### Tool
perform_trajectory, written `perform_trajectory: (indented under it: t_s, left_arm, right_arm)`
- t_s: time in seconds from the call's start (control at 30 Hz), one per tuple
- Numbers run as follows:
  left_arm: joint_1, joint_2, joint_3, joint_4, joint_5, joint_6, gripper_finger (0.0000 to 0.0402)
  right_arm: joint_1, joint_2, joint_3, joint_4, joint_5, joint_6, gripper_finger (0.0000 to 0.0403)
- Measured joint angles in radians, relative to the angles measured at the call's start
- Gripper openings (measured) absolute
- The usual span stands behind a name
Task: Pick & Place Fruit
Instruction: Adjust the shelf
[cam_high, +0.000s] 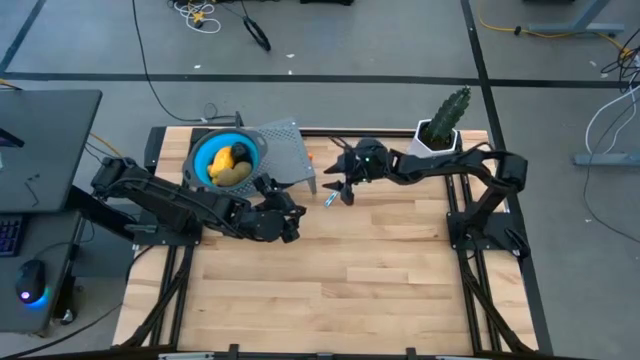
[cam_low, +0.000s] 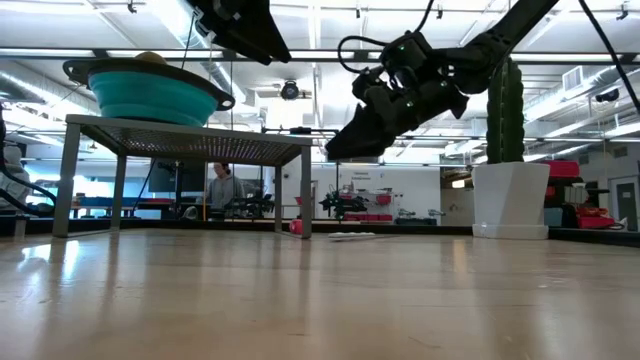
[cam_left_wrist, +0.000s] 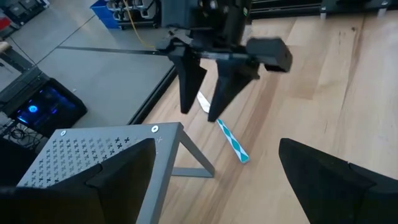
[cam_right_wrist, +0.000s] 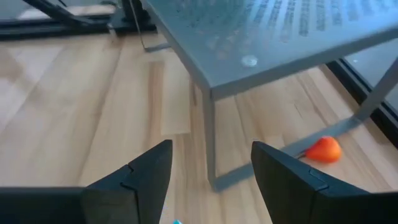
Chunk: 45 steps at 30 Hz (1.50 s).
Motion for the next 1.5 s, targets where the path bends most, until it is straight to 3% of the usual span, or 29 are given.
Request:
perform_trajectory:
  t_s: [0.2,0.3,0.53,1.1,1.5]
  left_arm:
    - [0.000,0.000,0.000,-0.005,0.000,0.000,0.0350]
    - [0.000,0.000,0.000,-0.008,0.000,-0.001,0.0350]
    - [0.000,0.000,0.000,-0.009,0.000,0.000,0.0350]
    - [0.000,0.000,-0.001,-0.012,0.000,0.000,0.0350]
    - [0.000,0.000,-0.001,-0.011,0.000,0.000,0.0350]
  right_arm:
    - [0.060,0.060,-0.001,0.080,0.173,-0.006,0.0228]
    - [0.064,0.072,-0.002,0.092,0.211,-0.008,0.0228]
    - [0.062,0.076,-0.002,0.166,0.166,0.020,0.0228]
    - [0.061,0.176,0.000,0.329,0.189,0.049,0.0227]
    - [0.068,0.177,0.000,0.333,0.162,0.076,0.0174]
